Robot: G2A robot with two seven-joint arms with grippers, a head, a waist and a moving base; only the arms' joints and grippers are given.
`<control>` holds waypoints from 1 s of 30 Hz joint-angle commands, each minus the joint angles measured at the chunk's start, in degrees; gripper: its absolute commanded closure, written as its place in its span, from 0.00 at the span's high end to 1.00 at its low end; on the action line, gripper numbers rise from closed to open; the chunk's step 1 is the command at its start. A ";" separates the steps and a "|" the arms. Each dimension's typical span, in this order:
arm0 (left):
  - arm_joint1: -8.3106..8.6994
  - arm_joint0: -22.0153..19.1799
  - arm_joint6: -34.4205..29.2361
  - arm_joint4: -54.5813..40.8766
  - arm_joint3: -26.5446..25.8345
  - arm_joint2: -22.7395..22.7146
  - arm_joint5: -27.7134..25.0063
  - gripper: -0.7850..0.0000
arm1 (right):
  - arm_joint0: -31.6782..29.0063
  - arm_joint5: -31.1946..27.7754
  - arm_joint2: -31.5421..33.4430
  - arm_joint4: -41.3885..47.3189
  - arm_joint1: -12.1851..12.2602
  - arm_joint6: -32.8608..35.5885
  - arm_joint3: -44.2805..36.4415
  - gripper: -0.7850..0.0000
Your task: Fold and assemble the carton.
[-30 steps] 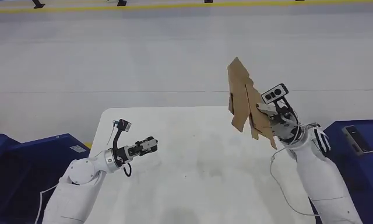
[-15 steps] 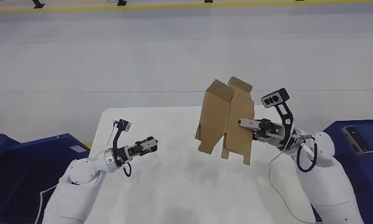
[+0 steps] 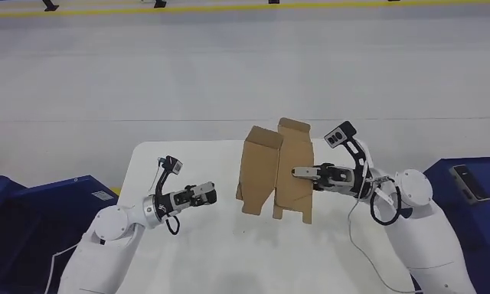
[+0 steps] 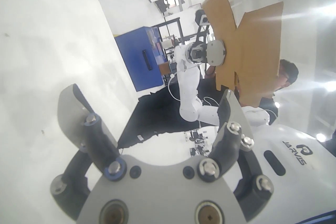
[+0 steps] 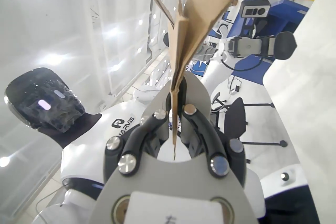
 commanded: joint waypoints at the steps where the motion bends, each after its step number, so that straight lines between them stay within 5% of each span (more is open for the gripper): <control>1: 0.12 0.03 -1.84 -0.13 -1.60 0.43 2.54 1.00 | 0.32 0.68 -0.63 -1.43 0.06 0.46 0.32 0.00; 7: 0.42 0.02 -1.16 1.59 -5.14 0.26 5.01 1.00 | 1.09 0.15 -1.71 -9.35 0.48 0.70 0.46 0.00; 16: 0.62 0.82 -0.29 -3.21 -7.29 -1.91 1.65 0.99 | 0.20 3.68 -0.42 -12.21 1.32 1.90 2.64 0.00; 21: 0.56 1.52 1.17 -1.65 -8.55 -0.45 2.49 0.75 | 0.03 3.81 -2.71 -10.34 1.12 2.59 2.49 0.00; 24: 0.38 1.38 1.75 -1.75 -8.68 1.07 3.26 0.73 | 0.39 3.33 -4.34 -10.10 0.93 2.29 2.34 0.00; 30: 0.16 0.77 2.34 -1.62 -7.67 2.85 3.02 0.41 | 1.16 2.79 -6.05 -9.84 0.79 2.24 2.30 0.00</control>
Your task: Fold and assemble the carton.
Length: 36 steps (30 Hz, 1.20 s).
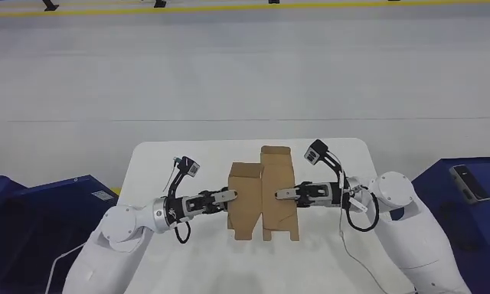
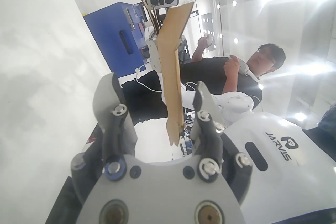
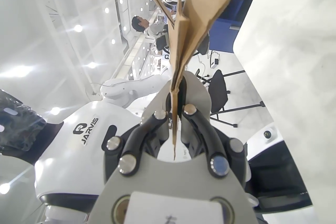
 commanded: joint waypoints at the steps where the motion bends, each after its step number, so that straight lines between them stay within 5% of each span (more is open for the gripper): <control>1: -0.04 -0.19 0.21 0.17 0.32 0.38 -0.10 0.35 | 0.08 -0.07 -0.34 0.10 -0.01 0.13 -0.14 0.00; 3: -0.08 -0.32 0.43 0.09 0.60 0.65 -0.23 0.19 | 0.13 -0.22 -0.54 0.21 0.01 0.12 -0.24 0.00; 4: -0.09 -0.37 0.45 -0.08 0.69 0.74 -0.25 0.00 | 0.13 -0.26 -0.61 0.27 0.02 0.09 -0.27 0.00; 8: -0.09 -0.42 0.46 -0.39 0.99 0.88 -0.69 0.00 | 0.29 -0.16 -0.92 0.63 0.04 -0.10 0.18 0.04; 11: -0.07 -0.19 0.46 -0.88 0.70 0.80 -1.23 0.00 | 0.71 -0.43 -1.33 0.72 -0.01 -0.70 1.17 0.76; 13: -0.02 -0.04 0.44 -1.00 0.46 0.63 -1.42 0.00 | 1.06 -0.51 -1.66 -0.02 -0.03 -1.43 1.80 1.00; 26: 0.29 1.81 -0.80 -1.58 -1.87 0.45 -1.35 0.00 | 3.00 2.00 1.59 12.71 -0.25 -3.00 10.09 0.96; 28: 0.31 2.18 -0.73 -1.37 -2.33 0.65 -1.42 0.00 | 3.30 2.30 1.01 12.76 -0.34 -2.98 10.42 0.84; 29: 0.32 2.32 -0.68 -1.29 -2.49 0.74 -1.44 0.00 | 3.39 2.40 0.61 12.40 -0.39 -3.33 10.55 0.72; 30: 0.33 2.45 -0.63 -1.22 -2.68 0.84 -1.51 0.00 | 3.49 2.59 0.16 12.16 -0.46 -3.62 10.63 0.49; 32: 0.34 2.66 -0.58 -1.05 -2.89 1.04 -1.57 0.00 | 3.75 2.69 -0.52 11.71 -0.57 -4.24 10.85 0.40; 35: 0.38 2.96 -0.49 -0.61 -3.16 1.22 -1.81 0.00 | 3.94 2.66 -1.51 11.20 -0.73 -4.76 11.13 0.00; 36: 0.39 3.05 -0.47 -0.54 -3.27 1.26 -1.92 0.00 | 3.97 2.59 -1.77 11.12 -0.78 -4.81 11.16 0.00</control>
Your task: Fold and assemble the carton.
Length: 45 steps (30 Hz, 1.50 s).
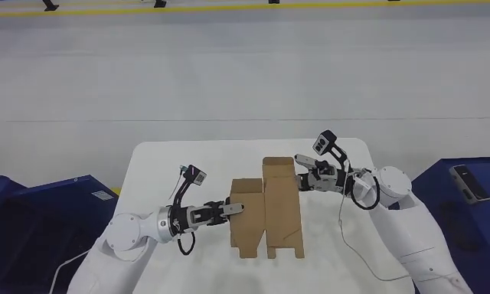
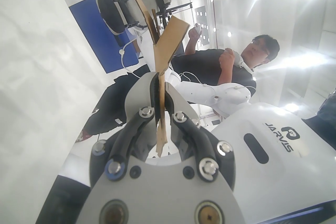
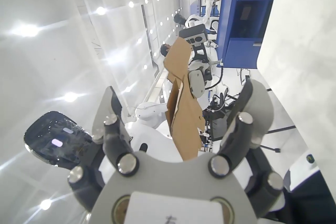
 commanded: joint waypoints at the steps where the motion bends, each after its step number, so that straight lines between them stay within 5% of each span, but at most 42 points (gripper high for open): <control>1: 0.03 0.20 0.05 0.12 -0.13 0.06 -0.18 0.00 | 0.01 -0.17 -0.42 -0.13 -0.07 -0.06 0.03 0.00; 10: 0.23 0.82 0.26 1.36 -0.43 0.03 -0.35 0.00 | -0.13 -0.21 -1.25 -1.11 -0.12 0.14 -0.82 0.00; 12: 0.27 1.00 0.45 1.67 -0.66 0.10 -0.24 0.94 | -0.22 -0.57 -1.08 -1.88 -0.05 -0.08 -1.19 0.00; 13: 0.27 1.10 0.69 1.63 -0.77 0.08 -0.27 1.00 | -0.29 -1.13 -0.82 -2.21 -0.02 -0.71 -1.35 0.00; 20: 0.47 1.61 5.28 2.98 -0.36 -2.78 -3.90 1.00 | -1.80 -4.78 2.33 -5.38 0.42 -6.14 -2.91 0.00; 24: 0.51 2.12 11.39 8.82 0.64 -5.50 -12.05 1.00 | -2.37 -5.14 3.02 -4.69 0.47 -6.84 -3.45 0.00; 30: 0.55 1.93 12.52 10.27 0.68 -6.06 -12.09 1.00 | -3.20 -6.22 3.64 -5.72 0.49 -9.34 -4.81 0.00; 45: -0.37 4.04 30.85 50.05 -6.92 -0.65 -20.26 1.00 | -2.83 -7.33 0.74 -11.60 -0.08 -15.84 -6.27 0.00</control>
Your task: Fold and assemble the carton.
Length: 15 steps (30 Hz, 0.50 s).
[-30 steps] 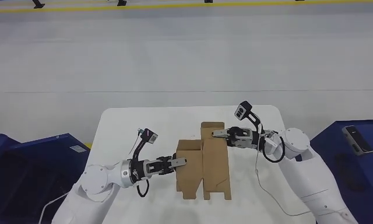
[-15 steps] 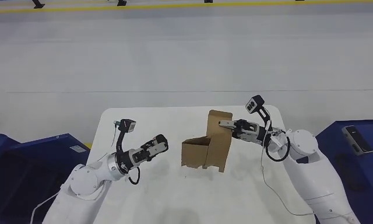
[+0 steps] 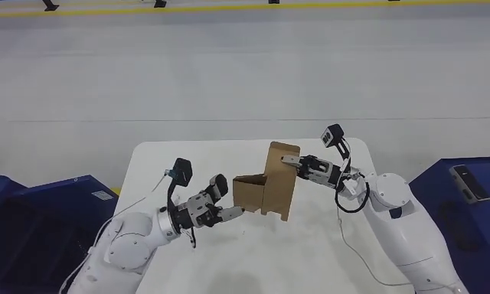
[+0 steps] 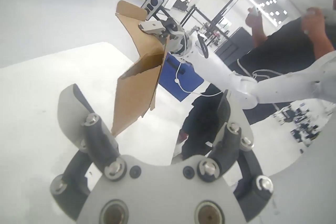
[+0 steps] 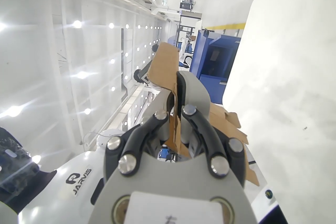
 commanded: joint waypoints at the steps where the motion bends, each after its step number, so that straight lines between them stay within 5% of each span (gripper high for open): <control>1: -0.20 0.25 1.68 3.61 0.10 1.56 -0.35 1.00 | 0.32 -0.10 -0.33 0.09 -0.10 -0.12 0.13 0.00; 15: 0.39 -2.09 -11.71 -13.21 -0.33 7.41 -2.66 1.00 | 1.24 -0.35 -1.53 -1.33 -0.44 -1.47 0.46 0.00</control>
